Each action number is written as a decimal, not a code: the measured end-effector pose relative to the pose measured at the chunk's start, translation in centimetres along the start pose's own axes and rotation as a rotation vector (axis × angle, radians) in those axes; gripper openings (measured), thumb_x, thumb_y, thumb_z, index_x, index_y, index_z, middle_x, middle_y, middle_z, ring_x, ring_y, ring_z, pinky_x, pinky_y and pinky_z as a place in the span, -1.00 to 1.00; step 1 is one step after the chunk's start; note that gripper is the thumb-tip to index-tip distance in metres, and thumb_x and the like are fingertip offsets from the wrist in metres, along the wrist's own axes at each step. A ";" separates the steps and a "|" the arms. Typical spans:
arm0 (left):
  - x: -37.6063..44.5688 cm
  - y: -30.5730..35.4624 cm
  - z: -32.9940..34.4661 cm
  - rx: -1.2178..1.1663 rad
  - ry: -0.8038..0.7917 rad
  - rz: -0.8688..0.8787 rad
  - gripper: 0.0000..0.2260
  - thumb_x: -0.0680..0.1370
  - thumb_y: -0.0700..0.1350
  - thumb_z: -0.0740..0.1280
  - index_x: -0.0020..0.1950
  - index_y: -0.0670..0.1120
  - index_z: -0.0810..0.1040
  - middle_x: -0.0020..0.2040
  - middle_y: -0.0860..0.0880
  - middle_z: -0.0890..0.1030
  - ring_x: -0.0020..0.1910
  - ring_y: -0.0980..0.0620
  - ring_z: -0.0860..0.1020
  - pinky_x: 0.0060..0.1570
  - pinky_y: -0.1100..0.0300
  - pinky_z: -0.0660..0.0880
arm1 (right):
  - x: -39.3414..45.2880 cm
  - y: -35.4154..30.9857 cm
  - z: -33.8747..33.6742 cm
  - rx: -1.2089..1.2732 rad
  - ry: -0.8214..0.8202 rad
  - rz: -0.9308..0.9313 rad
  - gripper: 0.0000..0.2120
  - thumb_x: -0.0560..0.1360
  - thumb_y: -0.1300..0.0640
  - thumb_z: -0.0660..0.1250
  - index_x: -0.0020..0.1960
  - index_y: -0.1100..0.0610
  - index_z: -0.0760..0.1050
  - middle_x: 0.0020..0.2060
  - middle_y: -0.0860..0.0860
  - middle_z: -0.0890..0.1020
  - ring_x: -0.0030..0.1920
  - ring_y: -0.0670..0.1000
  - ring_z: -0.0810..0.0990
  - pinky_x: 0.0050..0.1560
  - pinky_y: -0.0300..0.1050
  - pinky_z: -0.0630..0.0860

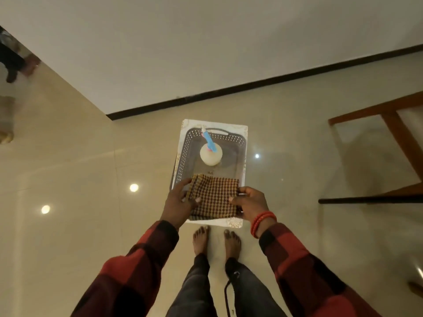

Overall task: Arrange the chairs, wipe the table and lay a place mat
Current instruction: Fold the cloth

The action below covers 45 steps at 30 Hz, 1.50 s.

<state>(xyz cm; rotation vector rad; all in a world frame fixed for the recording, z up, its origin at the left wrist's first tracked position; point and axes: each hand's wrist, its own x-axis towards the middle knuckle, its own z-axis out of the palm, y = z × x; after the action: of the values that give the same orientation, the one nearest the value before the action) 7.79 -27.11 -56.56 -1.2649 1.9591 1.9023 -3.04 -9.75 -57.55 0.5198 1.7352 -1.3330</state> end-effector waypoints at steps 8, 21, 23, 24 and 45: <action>9.3 -4.2 0.2 -0.033 -0.008 -0.032 -0.48 0.48 -0.33 0.45 0.41 -0.06 0.48 0.29 -0.13 0.59 0.28 -0.13 0.56 0.23 -0.11 0.56 | 9.0 1.9 2.3 -0.061 0.132 -0.069 -0.75 0.46 0.44 0.43 -0.12 0.08 0.61 -0.14 0.05 0.71 -0.05 0.10 0.71 -0.08 -0.03 0.67; 16.9 -10.2 2.0 0.052 0.031 -0.102 -0.64 0.51 -0.41 0.35 0.24 -0.12 0.59 0.07 -0.04 0.69 0.12 -0.01 0.65 0.13 -0.06 0.63 | 17.6 6.4 5.6 -0.289 0.311 -0.094 -0.81 0.50 0.33 0.35 -0.11 0.07 0.63 -0.18 -0.02 0.67 -0.10 0.00 0.68 -0.10 -0.12 0.65; 17.0 -10.9 2.4 0.086 0.043 -0.075 -0.65 0.49 -0.41 0.37 0.14 -0.02 0.61 0.05 -0.03 0.68 0.11 -0.01 0.66 0.11 -0.08 0.63 | 17.8 6.7 5.9 -0.306 0.350 -0.095 -0.81 0.52 0.32 0.31 -0.07 0.10 0.64 -0.19 -0.02 0.65 -0.10 0.03 0.67 -0.06 -0.05 0.66; 17.1 -11.2 2.5 0.113 0.060 -0.069 -0.65 0.47 -0.41 0.39 0.11 0.00 0.60 0.02 -0.01 0.68 0.08 0.00 0.66 0.09 -0.07 0.64 | 18.0 6.8 6.1 -0.311 0.367 -0.099 -0.81 0.53 0.32 0.31 -0.06 0.10 0.65 -0.19 -0.03 0.65 -0.10 0.03 0.67 -0.03 -0.02 0.66; 16.1 -7.6 1.1 0.456 0.480 0.468 -0.63 0.46 -0.25 0.27 0.27 -0.17 0.56 0.20 -0.12 0.58 0.18 0.01 0.54 0.19 0.30 0.47 | 17.0 4.6 1.9 -0.105 0.809 -0.511 -0.79 0.52 0.36 0.30 -0.04 0.15 0.67 -0.11 0.01 0.72 -0.09 -0.05 0.65 -0.09 -0.33 0.54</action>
<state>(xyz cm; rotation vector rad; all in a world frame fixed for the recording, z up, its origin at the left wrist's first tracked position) 1.73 -32.46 -72.47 -1.2811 2.9338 1.2202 -8.09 -12.90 -74.27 0.6315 2.7275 -1.4650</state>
